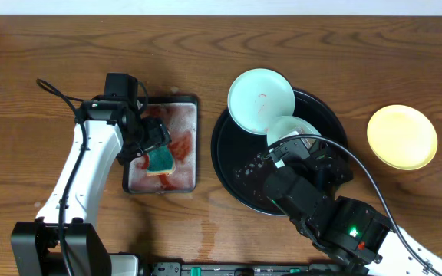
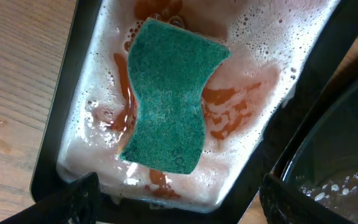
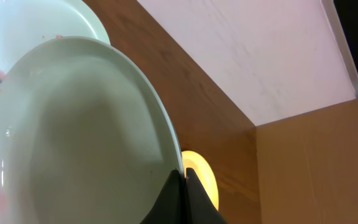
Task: Clean dirty plates on tray and stack at the side
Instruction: 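Tilt and lift the front mint plate off the black tray with right gripper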
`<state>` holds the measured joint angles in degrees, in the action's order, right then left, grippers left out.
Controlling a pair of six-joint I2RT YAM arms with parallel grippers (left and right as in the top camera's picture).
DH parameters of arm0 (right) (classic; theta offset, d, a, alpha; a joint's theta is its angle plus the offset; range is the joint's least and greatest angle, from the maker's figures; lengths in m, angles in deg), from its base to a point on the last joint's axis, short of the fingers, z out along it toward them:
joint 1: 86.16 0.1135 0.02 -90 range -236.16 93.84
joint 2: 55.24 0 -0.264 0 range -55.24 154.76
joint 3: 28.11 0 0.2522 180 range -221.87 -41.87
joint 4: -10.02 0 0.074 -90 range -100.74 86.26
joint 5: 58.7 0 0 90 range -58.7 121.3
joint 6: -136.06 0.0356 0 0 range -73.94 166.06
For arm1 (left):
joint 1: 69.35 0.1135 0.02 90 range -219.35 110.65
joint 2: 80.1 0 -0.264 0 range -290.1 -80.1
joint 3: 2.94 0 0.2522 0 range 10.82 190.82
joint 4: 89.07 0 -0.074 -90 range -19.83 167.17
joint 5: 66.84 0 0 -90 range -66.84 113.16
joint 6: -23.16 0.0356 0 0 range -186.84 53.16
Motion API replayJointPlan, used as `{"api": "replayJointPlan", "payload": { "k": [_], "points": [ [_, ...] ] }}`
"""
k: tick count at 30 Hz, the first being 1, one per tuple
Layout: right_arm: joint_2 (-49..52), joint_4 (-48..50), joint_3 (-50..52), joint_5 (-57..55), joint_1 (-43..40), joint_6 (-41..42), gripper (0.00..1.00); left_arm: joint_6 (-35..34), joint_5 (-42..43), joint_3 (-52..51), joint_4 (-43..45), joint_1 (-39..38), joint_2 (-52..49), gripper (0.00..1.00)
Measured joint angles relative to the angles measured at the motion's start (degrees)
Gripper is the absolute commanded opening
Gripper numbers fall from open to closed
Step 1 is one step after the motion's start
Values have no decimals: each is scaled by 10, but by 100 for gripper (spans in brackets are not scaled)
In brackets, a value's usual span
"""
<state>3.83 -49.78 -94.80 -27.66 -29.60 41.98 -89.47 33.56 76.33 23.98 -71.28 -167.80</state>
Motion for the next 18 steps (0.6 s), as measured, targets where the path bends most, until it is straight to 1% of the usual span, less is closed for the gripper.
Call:
{"api": "replayJointPlan", "payload": {
  "k": [18],
  "points": [
    [0, 2, 0, 0, 0, -4, 1, 0, 0, 0, 0, 0, 0, 83]
  ]
}}
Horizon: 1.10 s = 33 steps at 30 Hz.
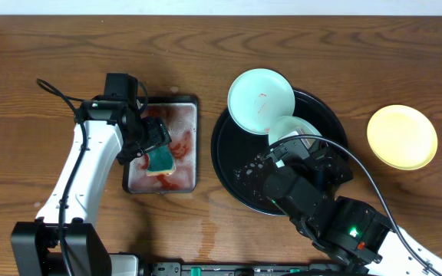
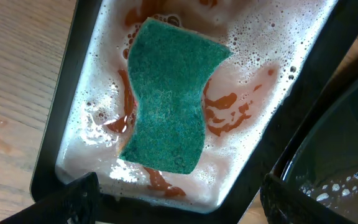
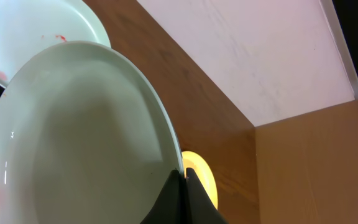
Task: Clean dirty plates on tray and stack at the side
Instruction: 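Tilt and lift the front mint plate off the black tray with right gripper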
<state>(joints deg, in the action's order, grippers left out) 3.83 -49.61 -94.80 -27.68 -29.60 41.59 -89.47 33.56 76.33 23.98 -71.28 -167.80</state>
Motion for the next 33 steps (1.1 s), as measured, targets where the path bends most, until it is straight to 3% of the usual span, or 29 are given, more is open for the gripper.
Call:
{"api": "replayJointPlan", "payload": {
  "k": [14, 25, 33],
  "points": [
    [0, 1, 0, -6, 7, -10, 1, 0, 0, 0, 0, 0, 0, 83],
    [0, 22, -1, -167, 153, -24, 1, 0, 0, 0, -2, 0, 0, 83],
    [0, 61, -2, -209, 165, -54, 1, 0, 0, 0, -2, 0, 0, 83]
  ]
}}
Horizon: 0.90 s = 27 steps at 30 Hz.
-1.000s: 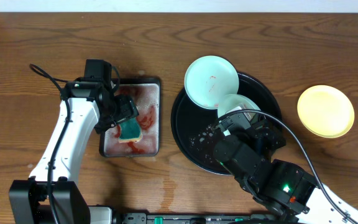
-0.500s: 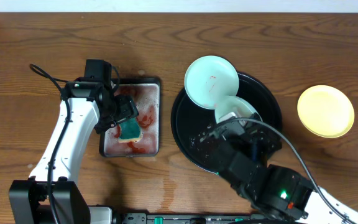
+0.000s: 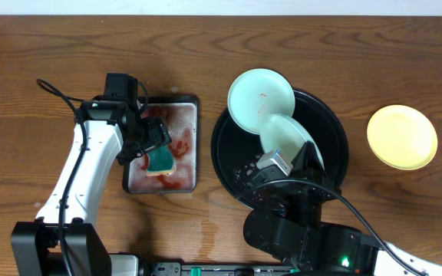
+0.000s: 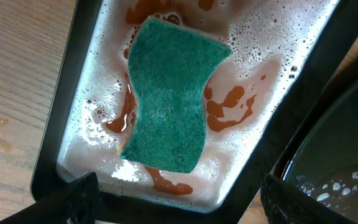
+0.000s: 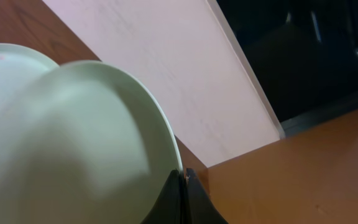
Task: Clean dirty plates on tray and stack at the side
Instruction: 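Tilt and lift the front mint plate off the black tray with right gripper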
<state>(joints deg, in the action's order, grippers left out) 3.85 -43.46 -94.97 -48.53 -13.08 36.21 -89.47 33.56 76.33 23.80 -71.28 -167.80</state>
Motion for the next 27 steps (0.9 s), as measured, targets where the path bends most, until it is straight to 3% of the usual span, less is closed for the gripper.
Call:
{"api": "replayJointPlan", "payload": {
  "k": [16, 25, 27],
  "points": [
    [0, 3, 0, -5, -1, 0, 1, 0, 0, 0, 0, 0, 0, 83],
    [0, -27, -2, 93, -86, 95, 1, 0, 0, 0, 0, 0, 0, 83],
    [0, -72, -4, 156, -135, 165, 15, 0, 0, 0, 0, 0, 0, 83]
  ]
}}
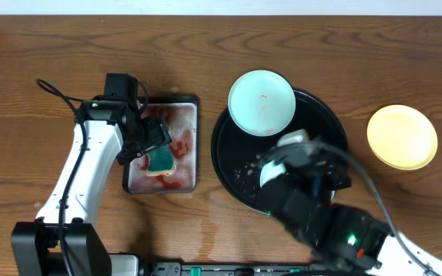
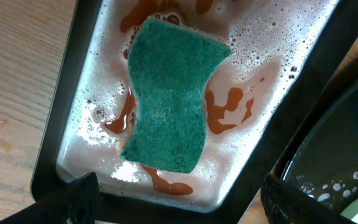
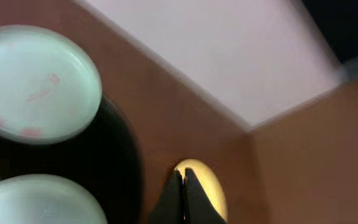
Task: Clean dirty plates on tray and stack at the side
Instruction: 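Tilt and lift the front mint plate off the black tray with right gripper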
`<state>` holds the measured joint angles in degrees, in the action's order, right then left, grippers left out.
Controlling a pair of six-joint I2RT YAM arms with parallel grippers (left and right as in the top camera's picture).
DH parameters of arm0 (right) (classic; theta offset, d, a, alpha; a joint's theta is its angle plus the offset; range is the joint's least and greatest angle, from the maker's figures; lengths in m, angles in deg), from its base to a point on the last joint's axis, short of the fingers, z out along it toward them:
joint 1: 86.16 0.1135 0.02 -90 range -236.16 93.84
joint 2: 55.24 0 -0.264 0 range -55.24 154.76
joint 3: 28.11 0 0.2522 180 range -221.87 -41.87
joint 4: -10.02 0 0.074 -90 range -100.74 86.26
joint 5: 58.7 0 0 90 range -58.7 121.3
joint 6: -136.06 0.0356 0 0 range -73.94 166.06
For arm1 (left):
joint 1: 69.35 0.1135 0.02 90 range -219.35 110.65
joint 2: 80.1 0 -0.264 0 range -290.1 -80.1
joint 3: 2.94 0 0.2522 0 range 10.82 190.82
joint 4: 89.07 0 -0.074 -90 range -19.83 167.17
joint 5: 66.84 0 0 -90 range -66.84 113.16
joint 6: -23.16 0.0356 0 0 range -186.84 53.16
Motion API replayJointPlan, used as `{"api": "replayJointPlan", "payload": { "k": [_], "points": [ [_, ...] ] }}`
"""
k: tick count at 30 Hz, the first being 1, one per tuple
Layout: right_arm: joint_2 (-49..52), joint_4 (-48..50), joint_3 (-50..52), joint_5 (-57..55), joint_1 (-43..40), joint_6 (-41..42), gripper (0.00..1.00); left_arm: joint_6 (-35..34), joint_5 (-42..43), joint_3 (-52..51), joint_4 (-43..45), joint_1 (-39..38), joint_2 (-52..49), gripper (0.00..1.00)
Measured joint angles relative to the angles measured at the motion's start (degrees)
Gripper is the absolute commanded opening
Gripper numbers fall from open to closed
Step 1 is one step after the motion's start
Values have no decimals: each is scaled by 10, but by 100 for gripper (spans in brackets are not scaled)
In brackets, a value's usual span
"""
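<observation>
A pale green plate with red smears (image 1: 262, 103) rests on the far rim of the round black tray (image 1: 221, 146); it also shows in the right wrist view (image 3: 36, 81). A second pale green plate (image 1: 271, 175) lies in the tray, mostly under my right arm, and sits low left in the wrist view (image 3: 36, 199). My right gripper (image 3: 180, 177) is shut with nothing between its fingers, apart from that plate. My left gripper (image 2: 179, 205) hangs open over the green sponge (image 2: 169, 102), which lies in foamy red-stained water.
The sponge's small black rectangular tray (image 1: 197, 146) stands left of the round tray, and its rim (image 2: 58, 124) is close to my left fingers. A yellow plate (image 1: 402, 136) lies on the table at the right, seen behind my right fingertips (image 3: 207, 186).
The pale green plate stood tilted up at my right fingertips; now it lies down in the round tray, apart from the shut fingers. The right wrist has turned. The left arm has not moved.
My right gripper first held a pale green plate by its rim low over the round tray. It then had the plate raised and tilted upright. Now the plate lies in the tray, out of the fingers. My left gripper stayed open over the sponge throughout.
</observation>
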<state>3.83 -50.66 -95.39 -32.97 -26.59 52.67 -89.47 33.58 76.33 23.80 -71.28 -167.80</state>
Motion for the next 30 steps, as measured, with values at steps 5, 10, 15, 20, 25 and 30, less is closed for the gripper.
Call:
{"api": "replayJointPlan", "payload": {
  "k": [5, 10, 15, 20, 25, 30],
  "points": [
    [2, -90, -1, 226, -189, 131, 49, 0, 0, 0, 0, 0, 0, 83],
    [14, -152, -1, 474, -402, 153, 50, 0, 0, 0, 0, 0, 0, 83],
    [54, -177, 43, 671, -546, 128, 47, 0, 0, 0, 0, 0, 0, 84],
    [104, -122, 127, 783, -587, 110, 41, 0, 0, 0, 0, 0, 0, 84],
    [133, -56, 176, 836, -588, 119, 31, 0, 0, 0, 0, 0, 0, 84],
    [139, -22, 201, 853, -590, 153, 1, 0, 0, 0, 0, 0, 0, 84]
  ]
}}
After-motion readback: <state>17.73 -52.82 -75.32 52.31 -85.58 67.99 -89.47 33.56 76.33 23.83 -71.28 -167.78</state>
